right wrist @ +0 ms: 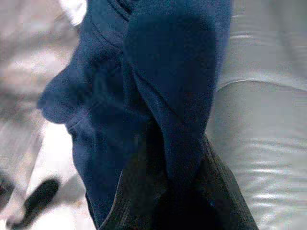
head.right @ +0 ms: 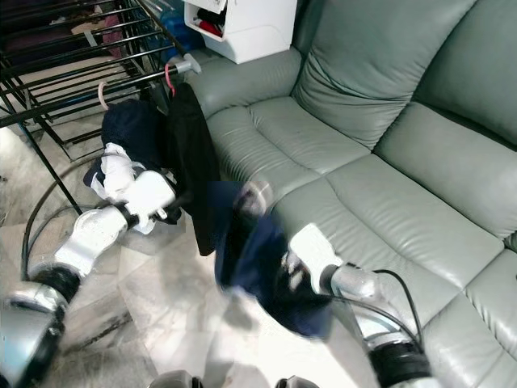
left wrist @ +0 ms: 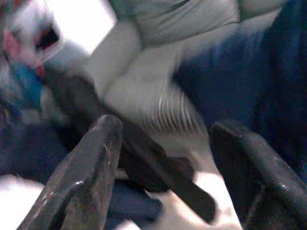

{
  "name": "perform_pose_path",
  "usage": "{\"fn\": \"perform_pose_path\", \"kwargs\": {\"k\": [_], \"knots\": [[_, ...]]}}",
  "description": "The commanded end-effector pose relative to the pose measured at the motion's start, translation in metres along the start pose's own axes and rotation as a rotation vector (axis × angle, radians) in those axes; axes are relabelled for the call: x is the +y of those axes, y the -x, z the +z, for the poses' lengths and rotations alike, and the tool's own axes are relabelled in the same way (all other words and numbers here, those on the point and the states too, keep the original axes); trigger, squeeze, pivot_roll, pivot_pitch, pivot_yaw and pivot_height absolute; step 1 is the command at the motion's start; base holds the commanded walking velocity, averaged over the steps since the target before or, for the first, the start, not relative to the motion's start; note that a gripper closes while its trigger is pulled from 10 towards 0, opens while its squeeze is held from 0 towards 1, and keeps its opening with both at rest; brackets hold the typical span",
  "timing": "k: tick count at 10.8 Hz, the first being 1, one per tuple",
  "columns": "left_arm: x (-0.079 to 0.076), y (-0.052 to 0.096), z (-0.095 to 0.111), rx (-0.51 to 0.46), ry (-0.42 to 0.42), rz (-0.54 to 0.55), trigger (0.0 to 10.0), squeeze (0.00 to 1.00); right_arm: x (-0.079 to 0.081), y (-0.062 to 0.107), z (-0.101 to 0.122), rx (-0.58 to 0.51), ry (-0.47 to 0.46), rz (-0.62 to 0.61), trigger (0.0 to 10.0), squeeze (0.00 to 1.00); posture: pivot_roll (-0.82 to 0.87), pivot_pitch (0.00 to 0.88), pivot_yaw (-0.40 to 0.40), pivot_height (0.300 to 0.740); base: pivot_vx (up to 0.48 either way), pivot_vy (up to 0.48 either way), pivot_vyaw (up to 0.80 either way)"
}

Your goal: Hang hanger

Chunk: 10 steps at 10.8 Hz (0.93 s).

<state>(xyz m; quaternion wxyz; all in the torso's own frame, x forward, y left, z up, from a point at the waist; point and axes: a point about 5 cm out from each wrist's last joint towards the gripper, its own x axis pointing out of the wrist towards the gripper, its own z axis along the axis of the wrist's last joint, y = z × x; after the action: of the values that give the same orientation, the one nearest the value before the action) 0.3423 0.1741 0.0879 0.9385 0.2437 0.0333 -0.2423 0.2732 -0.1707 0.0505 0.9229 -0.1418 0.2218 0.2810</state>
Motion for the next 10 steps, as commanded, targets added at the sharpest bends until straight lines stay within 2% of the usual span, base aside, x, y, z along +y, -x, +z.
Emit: {"fn": "perform_pose_path", "kwargs": {"k": [1,2,3,4,5,7,10], "knots": [[0.005,0.004,-0.003,-0.013,0.137,0.131,10.0,1.0,0.004,0.003,0.011,-0.064,-0.03,-0.016,5.7,0.0,-0.03,0.033,0.052,0.74,0.0,0.0,0.0],[0.007,0.005,-0.004,-0.016,0.225,0.243,10.0,1.0,0.012,0.002,0.012,-0.059,-0.043,0.003,10.0,0.0,-0.03,0.026,0.047,0.74,0.0,0.0,0.0],[0.004,0.007,-0.006,-0.009,0.311,0.344,10.0,1.0,0.016,0.001,0.019,-0.091,-0.002,-0.015,10.0,0.0,-0.02,0.02,0.042,0.74,0.0,0.0,0.0],[-0.002,0.01,-0.006,-0.006,0.39,0.409,10.0,0.89,0.018,-0.002,0.028,-0.134,-0.006,-0.045,10.0,0.0,-0.02,0.016,0.037,0.74,0.0,0.0,0.8],[-0.01,0.013,-0.004,-0.003,0.429,0.442,10.0,0.0,0.021,-0.005,0.033,-0.146,-0.027,-0.054,10.0,0.0,-0.01,0.016,0.036,0.74,0.0,0.0,0.8],[-0.016,0.014,-0.001,0.0,0.42,0.413,10.0,0.0,0.022,-0.006,0.036,-0.157,-0.029,-0.055,10.0,0.0,0.0,0.004,0.037,0.74,0.0,0.0,0.8],[-0.005,0.01,0.011,-0.005,0.443,0.442,10.0,0.0,0.014,-0.004,0.035,-0.151,-0.016,-0.072,10.0,0.0,-0.01,0.003,0.043,0.74,0.0,0.465,0.8]]}}
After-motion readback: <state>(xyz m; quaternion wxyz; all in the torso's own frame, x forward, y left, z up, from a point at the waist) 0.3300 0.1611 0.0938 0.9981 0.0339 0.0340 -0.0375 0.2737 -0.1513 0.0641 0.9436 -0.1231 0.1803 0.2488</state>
